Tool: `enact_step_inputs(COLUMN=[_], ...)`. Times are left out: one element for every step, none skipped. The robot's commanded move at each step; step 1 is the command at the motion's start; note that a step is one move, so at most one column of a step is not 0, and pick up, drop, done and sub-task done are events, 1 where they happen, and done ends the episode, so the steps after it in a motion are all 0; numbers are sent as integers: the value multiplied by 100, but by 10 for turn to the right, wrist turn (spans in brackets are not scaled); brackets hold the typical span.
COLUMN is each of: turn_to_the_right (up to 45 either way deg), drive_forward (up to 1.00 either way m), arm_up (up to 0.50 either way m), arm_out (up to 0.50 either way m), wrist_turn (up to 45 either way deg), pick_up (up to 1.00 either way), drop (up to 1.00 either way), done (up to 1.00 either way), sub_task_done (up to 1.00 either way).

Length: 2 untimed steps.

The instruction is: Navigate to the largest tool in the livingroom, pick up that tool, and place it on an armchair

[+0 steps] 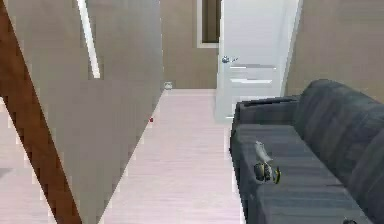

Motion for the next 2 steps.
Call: enact_step_inputs(turn_to_the_right=[-330, 0], drive_forward=[0, 0], arm_up=[0, 50], arm_out=[0, 0], wrist_turn=[0, 0], pick_up=[0, 0], drop=[0, 0], done=[0, 0], sub_task_done=[0, 0])
